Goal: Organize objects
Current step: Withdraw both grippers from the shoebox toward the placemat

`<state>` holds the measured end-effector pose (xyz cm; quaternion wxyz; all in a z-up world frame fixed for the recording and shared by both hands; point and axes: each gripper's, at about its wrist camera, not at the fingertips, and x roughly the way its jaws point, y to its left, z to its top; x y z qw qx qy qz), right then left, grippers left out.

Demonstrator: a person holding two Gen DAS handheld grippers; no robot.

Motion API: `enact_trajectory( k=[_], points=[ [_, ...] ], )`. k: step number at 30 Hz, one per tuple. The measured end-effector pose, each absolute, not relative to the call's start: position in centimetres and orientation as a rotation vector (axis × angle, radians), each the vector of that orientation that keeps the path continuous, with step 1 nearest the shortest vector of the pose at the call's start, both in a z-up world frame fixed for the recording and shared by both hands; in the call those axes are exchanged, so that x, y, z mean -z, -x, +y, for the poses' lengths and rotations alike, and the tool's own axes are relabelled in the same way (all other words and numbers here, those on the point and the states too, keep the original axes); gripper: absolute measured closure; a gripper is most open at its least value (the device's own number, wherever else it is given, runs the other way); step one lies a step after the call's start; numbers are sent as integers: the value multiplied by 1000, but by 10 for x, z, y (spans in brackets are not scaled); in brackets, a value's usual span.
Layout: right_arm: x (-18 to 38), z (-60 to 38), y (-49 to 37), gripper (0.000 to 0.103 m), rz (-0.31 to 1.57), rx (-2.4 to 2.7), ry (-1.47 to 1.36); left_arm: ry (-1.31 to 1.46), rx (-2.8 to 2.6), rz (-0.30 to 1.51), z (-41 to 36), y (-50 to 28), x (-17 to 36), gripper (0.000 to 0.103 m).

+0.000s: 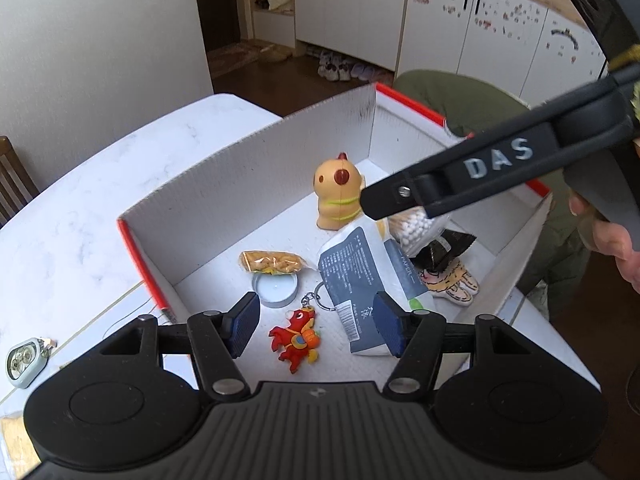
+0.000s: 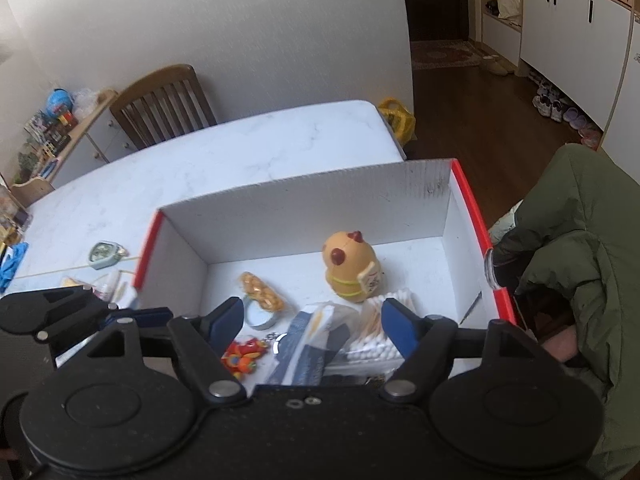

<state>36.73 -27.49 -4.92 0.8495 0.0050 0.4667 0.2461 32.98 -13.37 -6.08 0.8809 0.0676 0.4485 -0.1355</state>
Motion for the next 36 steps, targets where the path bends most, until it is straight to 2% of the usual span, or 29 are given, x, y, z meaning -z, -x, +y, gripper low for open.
enact_trajectory(
  k=[6, 8, 22, 25, 28, 30, 31, 36],
  points=[
    [27, -264, -340, 24, 916, -554, 20, -104, 290, 889, -111, -314, 46, 35],
    [20, -260, -332, 23, 901, -574, 19, -93, 296, 871, -103, -306, 40, 25],
    [-11, -210, -278, 16, 819, -646, -11, 17, 319, 794, -33, -253, 13, 22],
    [-12, -194, -270, 16, 816, -662, -8, 28, 313, 787, -15, -244, 12, 15],
    [-10, -176, -262, 16, 822, -679, 1, 46, 298, 777, 4, -236, 12, 14],
    [-8, -163, -254, 16, 816, -684, 21, 58, 290, 778, 19, -229, 13, 9],
    [-6, -157, -251, 16, 816, -690, 28, 62, 285, 776, 26, -226, 14, 1],
    [4, -128, -241, 16, 844, -713, 35, 58, 228, 764, 63, -211, 22, 0]
  ],
)
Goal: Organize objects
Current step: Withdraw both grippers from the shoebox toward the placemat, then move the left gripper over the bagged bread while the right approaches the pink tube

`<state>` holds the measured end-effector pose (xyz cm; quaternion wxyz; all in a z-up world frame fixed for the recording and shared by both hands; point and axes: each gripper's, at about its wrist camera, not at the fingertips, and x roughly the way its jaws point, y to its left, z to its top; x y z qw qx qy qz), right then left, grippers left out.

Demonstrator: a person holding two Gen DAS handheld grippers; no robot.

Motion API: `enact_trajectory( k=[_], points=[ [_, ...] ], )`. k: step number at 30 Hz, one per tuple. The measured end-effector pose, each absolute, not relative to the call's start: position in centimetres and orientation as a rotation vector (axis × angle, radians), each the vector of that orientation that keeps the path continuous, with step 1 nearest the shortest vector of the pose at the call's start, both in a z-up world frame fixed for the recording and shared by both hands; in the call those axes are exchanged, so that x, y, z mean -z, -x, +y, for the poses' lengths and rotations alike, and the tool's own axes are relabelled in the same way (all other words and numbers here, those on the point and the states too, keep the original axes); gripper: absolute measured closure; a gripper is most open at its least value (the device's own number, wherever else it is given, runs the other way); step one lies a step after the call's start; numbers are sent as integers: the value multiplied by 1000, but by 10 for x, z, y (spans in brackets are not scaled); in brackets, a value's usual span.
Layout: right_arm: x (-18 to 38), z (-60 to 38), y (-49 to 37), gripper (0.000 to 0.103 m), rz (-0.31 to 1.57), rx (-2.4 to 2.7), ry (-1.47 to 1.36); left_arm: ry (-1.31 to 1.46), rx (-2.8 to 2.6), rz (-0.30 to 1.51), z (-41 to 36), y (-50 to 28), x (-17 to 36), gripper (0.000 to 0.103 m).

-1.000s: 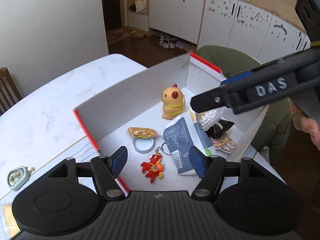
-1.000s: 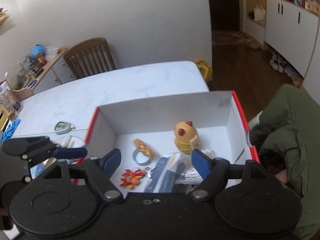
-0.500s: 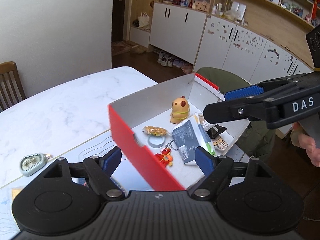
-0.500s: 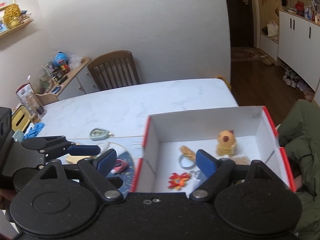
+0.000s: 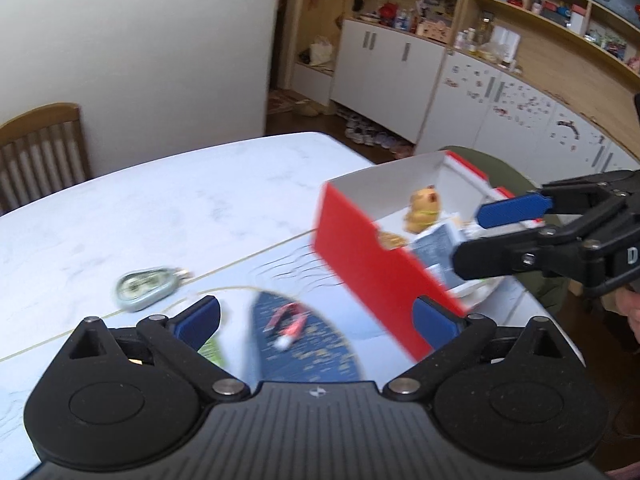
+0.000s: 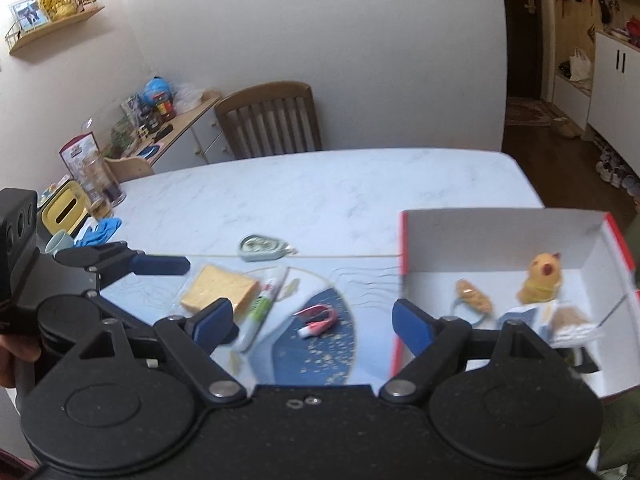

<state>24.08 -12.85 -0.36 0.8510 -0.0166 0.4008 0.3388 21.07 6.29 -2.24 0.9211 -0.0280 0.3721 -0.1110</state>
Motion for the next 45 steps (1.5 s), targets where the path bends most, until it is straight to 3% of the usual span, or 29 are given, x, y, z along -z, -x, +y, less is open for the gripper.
enact_trajectory(
  k=[17, 33, 45],
  points=[
    [58, -43, -237, 16, 975, -660, 117, 62, 67, 873, 173, -207, 89, 0],
    [91, -19, -272, 16, 1064, -561, 96, 80, 3, 927, 182, -260, 133, 0],
    [96, -20, -279, 16, 1104, -566, 130, -416, 552, 860, 182, -258, 120, 0]
  ],
)
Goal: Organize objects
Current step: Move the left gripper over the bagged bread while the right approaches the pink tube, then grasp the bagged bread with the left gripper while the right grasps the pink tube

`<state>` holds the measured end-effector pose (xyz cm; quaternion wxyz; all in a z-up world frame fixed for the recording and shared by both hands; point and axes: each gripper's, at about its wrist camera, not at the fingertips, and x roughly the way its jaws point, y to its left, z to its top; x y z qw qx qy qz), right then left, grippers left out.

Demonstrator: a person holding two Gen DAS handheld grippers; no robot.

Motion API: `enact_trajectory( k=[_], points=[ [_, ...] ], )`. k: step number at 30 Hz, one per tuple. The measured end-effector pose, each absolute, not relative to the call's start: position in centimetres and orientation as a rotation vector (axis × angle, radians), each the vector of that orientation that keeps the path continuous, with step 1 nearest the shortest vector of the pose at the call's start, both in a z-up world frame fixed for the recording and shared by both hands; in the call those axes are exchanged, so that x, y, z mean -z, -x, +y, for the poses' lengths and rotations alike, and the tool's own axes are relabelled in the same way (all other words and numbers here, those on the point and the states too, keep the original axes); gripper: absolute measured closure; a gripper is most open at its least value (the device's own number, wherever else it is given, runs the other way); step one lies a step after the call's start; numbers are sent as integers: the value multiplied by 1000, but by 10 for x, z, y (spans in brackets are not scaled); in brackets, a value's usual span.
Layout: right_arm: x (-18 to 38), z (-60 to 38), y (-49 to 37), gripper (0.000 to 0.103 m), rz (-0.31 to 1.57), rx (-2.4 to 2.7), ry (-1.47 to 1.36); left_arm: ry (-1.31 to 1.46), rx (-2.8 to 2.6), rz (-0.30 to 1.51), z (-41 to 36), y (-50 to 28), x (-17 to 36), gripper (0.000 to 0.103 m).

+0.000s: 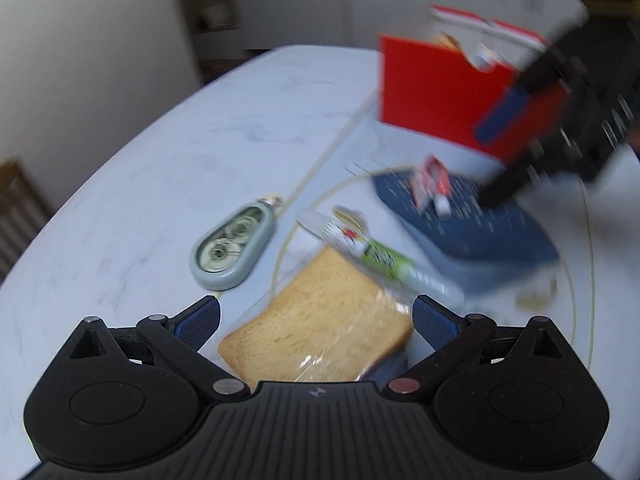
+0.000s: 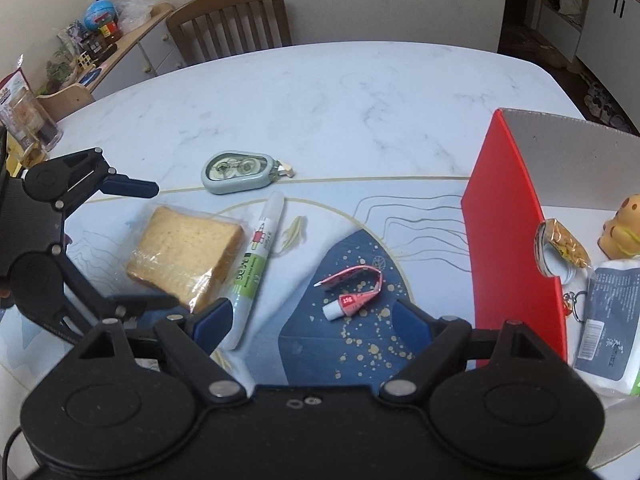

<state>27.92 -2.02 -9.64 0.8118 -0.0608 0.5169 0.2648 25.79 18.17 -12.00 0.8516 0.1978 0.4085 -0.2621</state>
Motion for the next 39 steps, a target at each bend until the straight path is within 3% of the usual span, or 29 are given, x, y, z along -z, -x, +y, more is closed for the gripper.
enact_trajectory(
  k=[14, 28, 39],
  points=[
    [109, -2, -302, 16, 1167, -519, 96, -406, 746, 925, 196, -287, 146, 0],
    [142, 2, -331, 16, 1260, -373, 50, -287, 575, 883, 197, -266, 157, 0],
    [148, 10, -323, 24, 1213, -376, 139, -184, 380, 895, 186, -253, 158, 0]
  ],
)
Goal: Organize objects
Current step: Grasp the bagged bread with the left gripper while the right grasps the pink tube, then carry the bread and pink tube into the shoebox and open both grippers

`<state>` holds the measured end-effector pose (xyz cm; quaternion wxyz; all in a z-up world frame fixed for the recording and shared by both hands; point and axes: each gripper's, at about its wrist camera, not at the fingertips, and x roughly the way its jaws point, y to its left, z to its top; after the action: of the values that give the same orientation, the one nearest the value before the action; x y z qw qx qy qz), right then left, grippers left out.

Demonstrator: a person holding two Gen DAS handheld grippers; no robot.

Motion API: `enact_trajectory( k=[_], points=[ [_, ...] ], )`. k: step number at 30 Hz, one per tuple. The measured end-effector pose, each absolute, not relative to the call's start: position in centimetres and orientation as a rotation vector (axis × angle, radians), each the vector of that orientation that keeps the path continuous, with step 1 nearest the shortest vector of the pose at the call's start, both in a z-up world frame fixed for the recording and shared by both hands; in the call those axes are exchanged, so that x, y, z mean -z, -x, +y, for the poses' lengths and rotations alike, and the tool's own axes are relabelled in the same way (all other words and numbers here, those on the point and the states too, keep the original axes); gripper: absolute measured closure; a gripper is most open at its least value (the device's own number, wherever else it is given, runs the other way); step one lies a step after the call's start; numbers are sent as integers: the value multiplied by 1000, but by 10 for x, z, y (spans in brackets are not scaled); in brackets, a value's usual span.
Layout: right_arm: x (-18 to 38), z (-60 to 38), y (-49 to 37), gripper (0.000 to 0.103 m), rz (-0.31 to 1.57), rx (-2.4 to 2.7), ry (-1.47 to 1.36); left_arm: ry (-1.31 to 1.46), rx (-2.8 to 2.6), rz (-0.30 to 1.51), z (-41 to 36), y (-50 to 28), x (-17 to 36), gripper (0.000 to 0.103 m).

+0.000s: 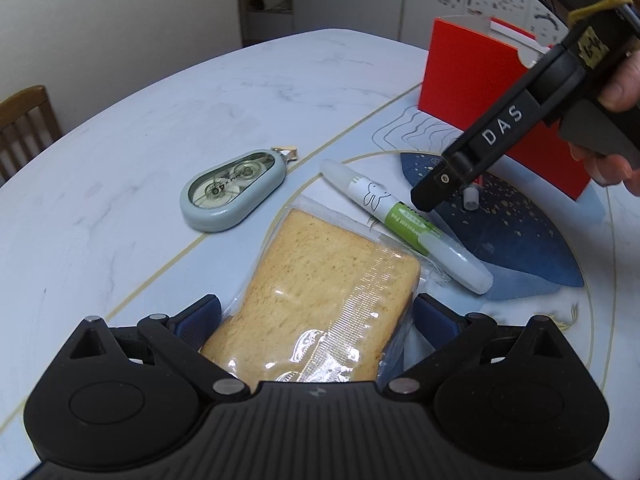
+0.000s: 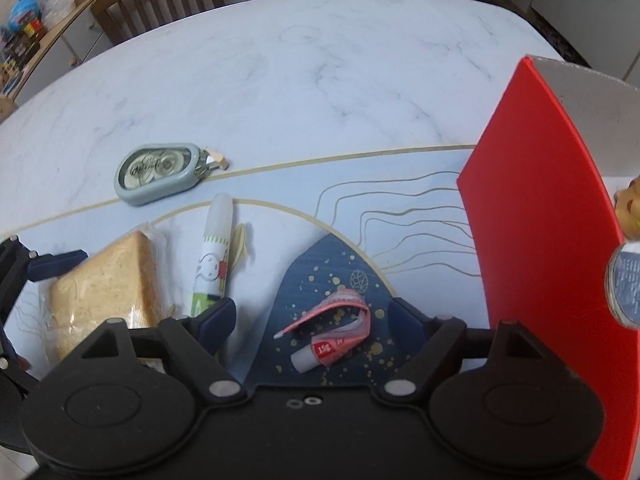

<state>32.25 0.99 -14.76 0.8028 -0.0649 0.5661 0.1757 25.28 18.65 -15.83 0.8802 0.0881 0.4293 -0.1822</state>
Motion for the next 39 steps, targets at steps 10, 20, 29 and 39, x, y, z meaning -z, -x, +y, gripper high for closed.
enact_trajectory(
  k=[10, 20, 29, 39],
  points=[
    [143, 8, -303, 61, 1144, -437, 221, -133, 285, 887, 181, -234, 157, 8],
    [132, -14, -276, 62, 1112, -490, 185, -60, 207, 900, 173, -206, 150, 14],
    [106, -42, -235, 62, 1082, -560, 155, 32, 172, 933, 164, -178, 140, 16],
    [67, -74, -209, 62, 1036, -633, 153, 89, 128, 883, 141, -158, 95, 16]
  ],
)
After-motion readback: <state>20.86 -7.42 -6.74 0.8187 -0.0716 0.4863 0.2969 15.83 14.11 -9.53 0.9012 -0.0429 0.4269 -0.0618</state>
